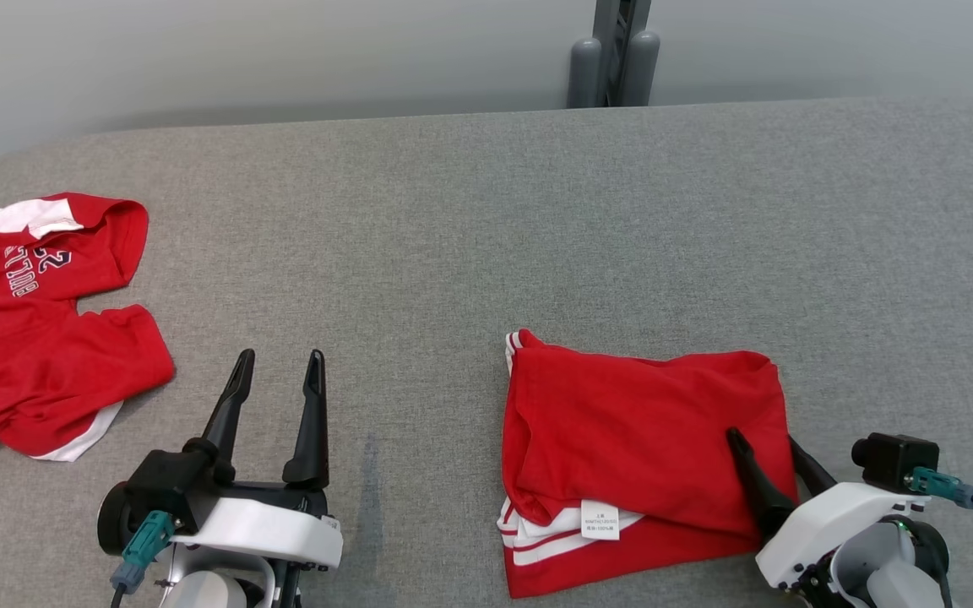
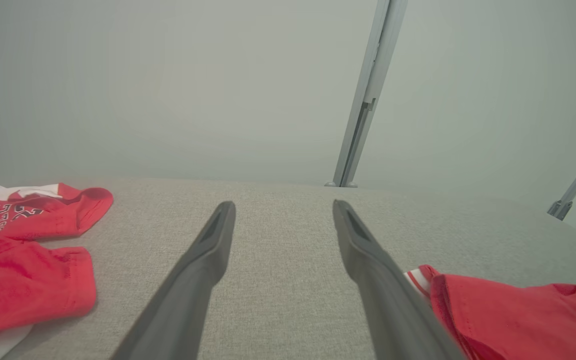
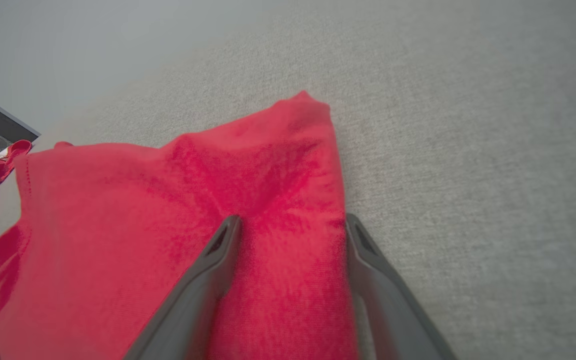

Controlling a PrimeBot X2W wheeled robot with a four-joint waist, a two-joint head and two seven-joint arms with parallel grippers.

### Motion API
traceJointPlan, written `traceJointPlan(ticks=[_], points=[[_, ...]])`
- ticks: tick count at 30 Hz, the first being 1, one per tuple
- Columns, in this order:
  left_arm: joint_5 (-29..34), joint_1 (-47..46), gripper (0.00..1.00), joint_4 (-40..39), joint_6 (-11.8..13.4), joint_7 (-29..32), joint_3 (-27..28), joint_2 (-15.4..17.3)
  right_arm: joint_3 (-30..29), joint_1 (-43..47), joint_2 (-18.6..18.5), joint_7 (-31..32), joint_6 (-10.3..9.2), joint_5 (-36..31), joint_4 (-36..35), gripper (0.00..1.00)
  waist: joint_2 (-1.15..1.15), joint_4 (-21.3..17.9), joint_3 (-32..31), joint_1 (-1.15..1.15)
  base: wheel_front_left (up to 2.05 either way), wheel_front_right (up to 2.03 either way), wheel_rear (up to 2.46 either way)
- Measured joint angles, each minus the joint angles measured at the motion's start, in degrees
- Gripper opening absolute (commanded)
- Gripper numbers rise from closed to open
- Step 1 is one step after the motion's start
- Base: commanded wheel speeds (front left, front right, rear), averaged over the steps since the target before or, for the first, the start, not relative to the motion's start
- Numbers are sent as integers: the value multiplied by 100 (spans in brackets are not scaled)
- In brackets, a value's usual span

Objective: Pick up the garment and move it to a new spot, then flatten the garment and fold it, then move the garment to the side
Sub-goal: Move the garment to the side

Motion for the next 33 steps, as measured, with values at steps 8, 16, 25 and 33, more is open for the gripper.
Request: traceJointPlan(ticks=[8, 16, 25, 33], points=[[21, 1, 100, -2, 8, 0, -3, 0, 388, -181, -70, -185, 0, -22, 296, 0, 0, -40, -27, 0, 0, 0, 0], [38, -23, 100, -62, 27, 0, -68, 0, 545, -554, -448, -675, 1, -669, 356, 0, 0, -199, 31, 0, 0, 0, 0], [263, -356, 100, -245, -75, -7, -199, -2, 818, -1403, -1265, -664, 1, -1330, 165, 0, 0, -600, 442, 0, 0, 0, 0], [734, -1077, 100, -387, -305, -5, -274, 112, 1017, -2484, -1889, -677, 2, -1492, 99, 0, 0, -1033, 1257, 0, 0, 0, 0]])
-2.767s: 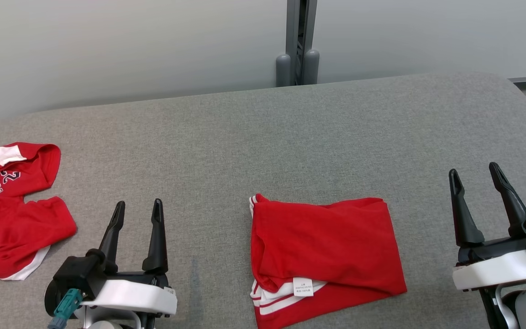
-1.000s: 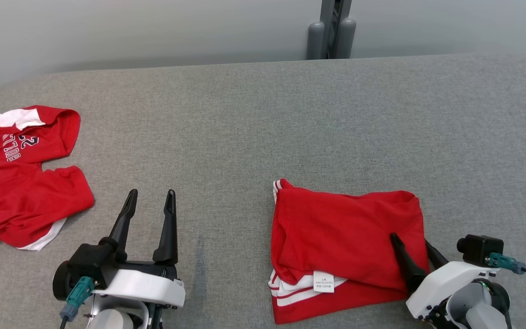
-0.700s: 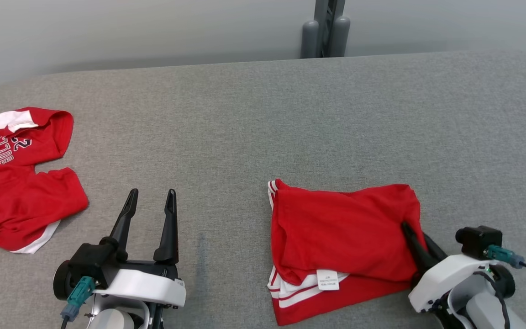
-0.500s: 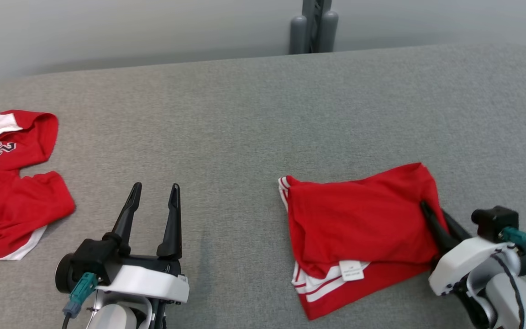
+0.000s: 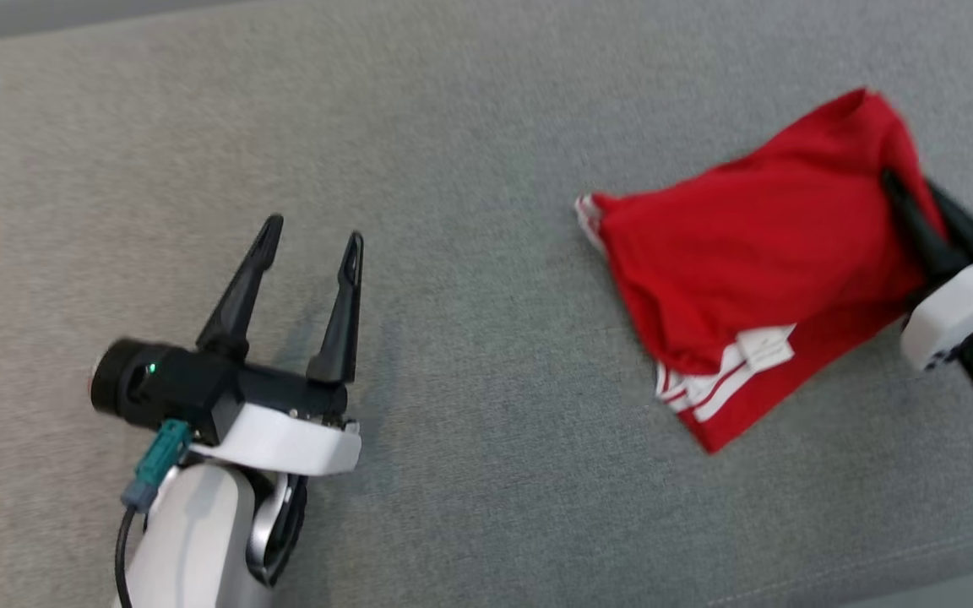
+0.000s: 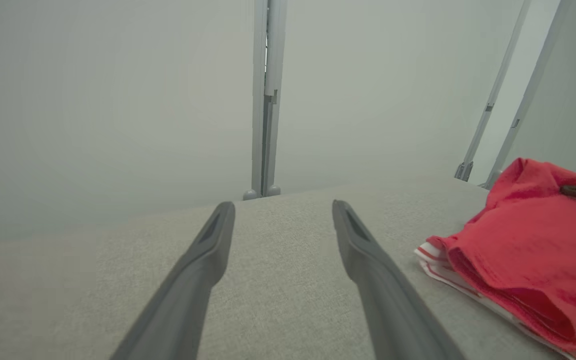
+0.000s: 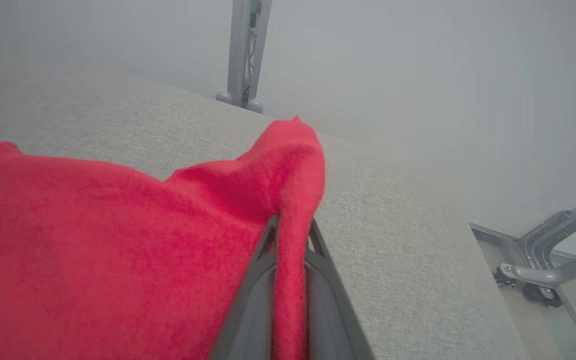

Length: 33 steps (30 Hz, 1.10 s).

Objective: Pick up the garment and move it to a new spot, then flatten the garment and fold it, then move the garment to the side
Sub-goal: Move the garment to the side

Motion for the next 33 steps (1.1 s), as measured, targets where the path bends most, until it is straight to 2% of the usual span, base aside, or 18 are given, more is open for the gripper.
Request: traceJointPlan(ticks=[7, 16, 19, 32, 33], points=[[322, -583, 100, -142, -198, 25, -291, 264, -131, -814, -398, -119, -1, 7, 474, 0, 0, -389, 785, 0, 0, 0, 0], [458, -1052, 100, -697, -280, 331, -606, 335, -482, -1613, -603, -181, 0, -259, 1304, 0, 0, -750, 1538, 0, 0, 0, 0], [477, -1075, 100, -817, -293, 392, -653, 343, -547, -1750, -632, -186, 0, -437, 1416, 0, 0, -780, 1654, 0, 0, 0, 0], [455, -1115, 100, -1190, -250, 513, -717, 394, -1558, -2047, -686, -197, 0, -1207, 1874, 0, 0, -628, 1953, 0, 0, 0, 0], [452, -1115, 100, -1187, -248, 511, -724, 394, -1671, -2048, -677, -197, 0, -1251, 1897, 28, 0, -615, 1950, 0, 0, 0, 0]])
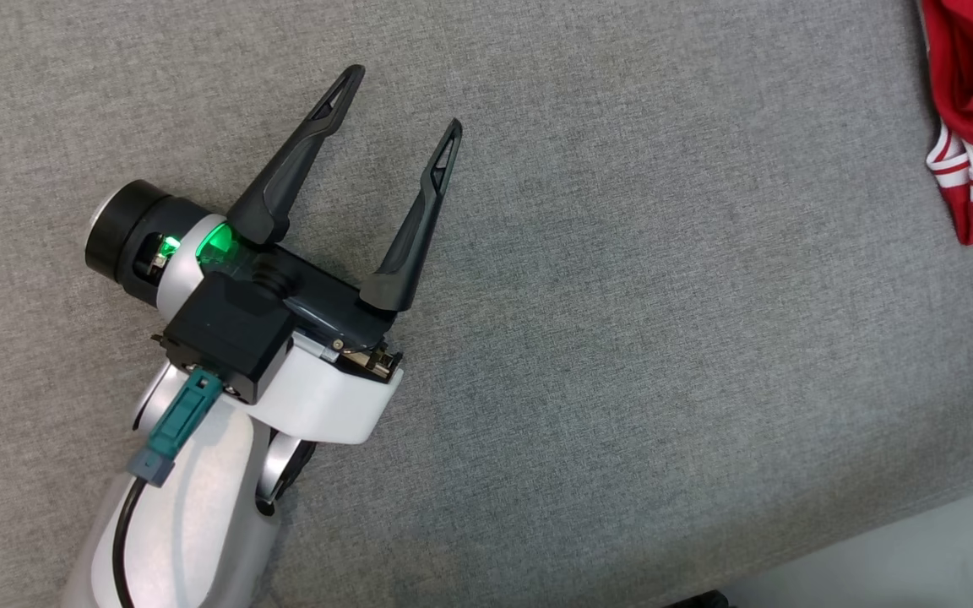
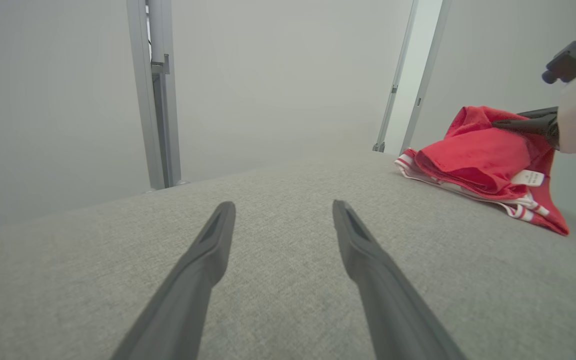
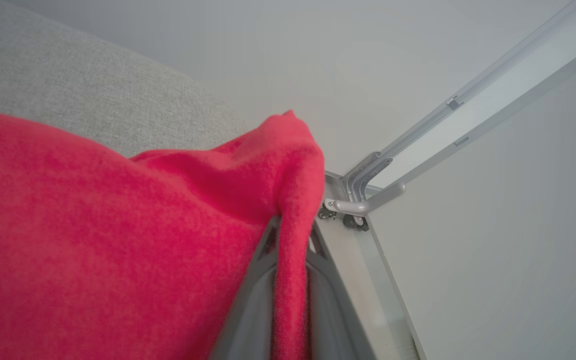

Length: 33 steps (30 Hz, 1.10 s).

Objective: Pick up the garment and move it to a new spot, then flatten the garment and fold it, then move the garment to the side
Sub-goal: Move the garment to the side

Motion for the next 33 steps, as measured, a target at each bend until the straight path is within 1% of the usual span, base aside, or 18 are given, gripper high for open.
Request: traceJointPlan(ticks=[1, 7, 10, 12, 16, 21, 22, 26, 33], points=[[-3, 0, 100, 8, 3, -23, -3, -3, -102, 0, 3, 0, 0, -73, -4, 100, 0, 11, -5, 0, 0, 0, 0], [-86, 9, 100, 182, 53, -102, -13, -27, -716, 19, 97, -1, -1, -600, -231, 100, 0, 55, -153, 0, 0, 0, 0], [-130, 48, 100, 298, 74, -188, -12, -55, -870, 193, 267, -1, 0, -832, -492, 100, 0, 85, -305, 0, 0, 0, 0], [-176, 108, 100, 387, 113, -257, -1, -92, -1006, 310, 391, -1, 0, -865, -731, 100, 0, 115, -438, 0, 0, 0, 0], [-320, 197, 100, 580, 196, -389, 57, -164, -1129, 664, 638, -1, 0, -861, -1360, 100, 0, 196, -772, 0, 0, 0, 0], [-512, 435, 100, 790, 338, -485, 207, -260, -1037, 1348, 955, 0, 0, -733, -2241, 100, 0, 345, -1279, 0, 0, 0, 0], [-610, 537, 100, 842, 394, -495, 280, -303, -1003, 1630, 1092, -1, -1, -608, -2614, 100, 0, 426, -1485, 0, 0, 0, 0], [-727, 783, 100, 866, 499, -504, 469, -359, -899, 2214, 1399, -1, -1, -426, -3352, 100, 0, 618, -1877, 0, 0, 0, 0], [-920, 1326, 100, 956, 660, -504, 850, -456, -1027, 3218, 1923, 0, -1, -219, -4331, 100, 0, 1020, -2459, 0, 0, 0, 0]])
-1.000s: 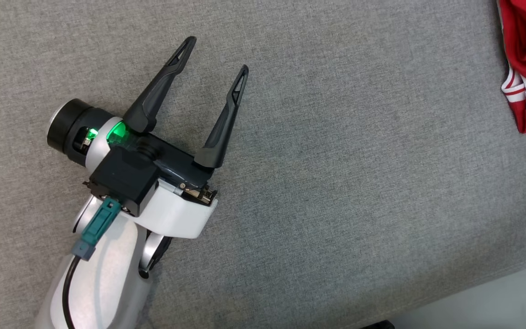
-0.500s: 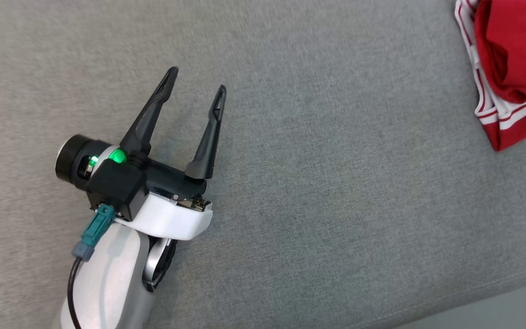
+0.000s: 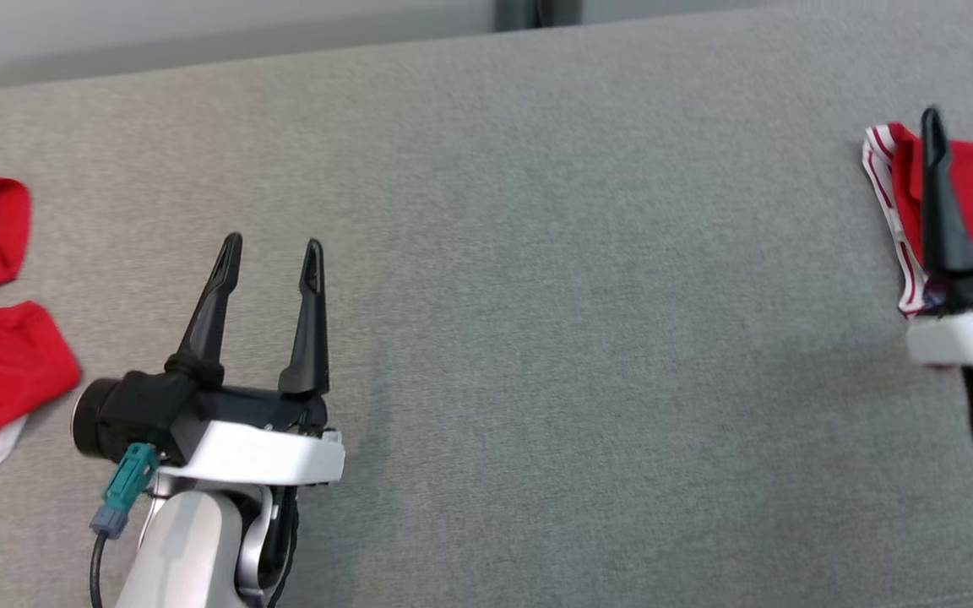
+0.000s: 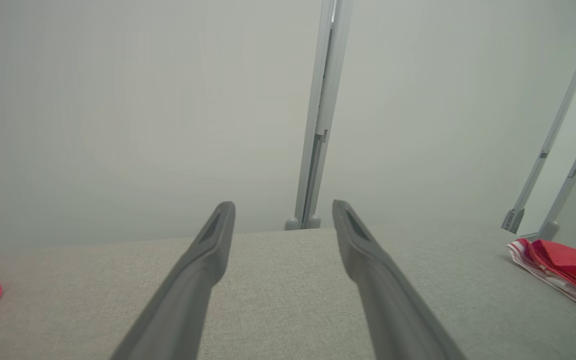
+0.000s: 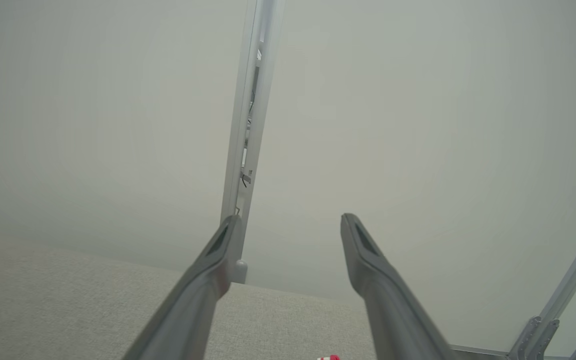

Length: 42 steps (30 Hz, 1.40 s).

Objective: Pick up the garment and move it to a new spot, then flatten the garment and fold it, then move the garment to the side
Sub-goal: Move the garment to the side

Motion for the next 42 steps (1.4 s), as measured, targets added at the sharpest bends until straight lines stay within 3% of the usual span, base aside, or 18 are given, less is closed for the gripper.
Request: traceJointPlan(ticks=[7, 15, 21, 42], points=[[9, 446, 100, 131, 13, -1, 275, -32, -77, 1076, 615, -1, 0, -76, -521, 100, 0, 390, -505, 0, 0, 0, 0], [-90, 862, 100, 302, 49, -7, 324, -48, -140, 1776, 1006, -1, 0, -238, -694, 100, 0, 518, -891, 0, 0, 0, 0], [-179, 1023, 100, 335, 152, -7, 241, -48, -18, 1970, 1134, -1, 0, -348, -702, 100, 0, 526, -1023, 0, 0, 0, 0], [-232, 1025, 100, 328, 158, -7, 175, -48, 19, 1997, 1169, -1, 0, -377, -665, 100, 0, 533, -1050, 0, 0, 0, 0]])
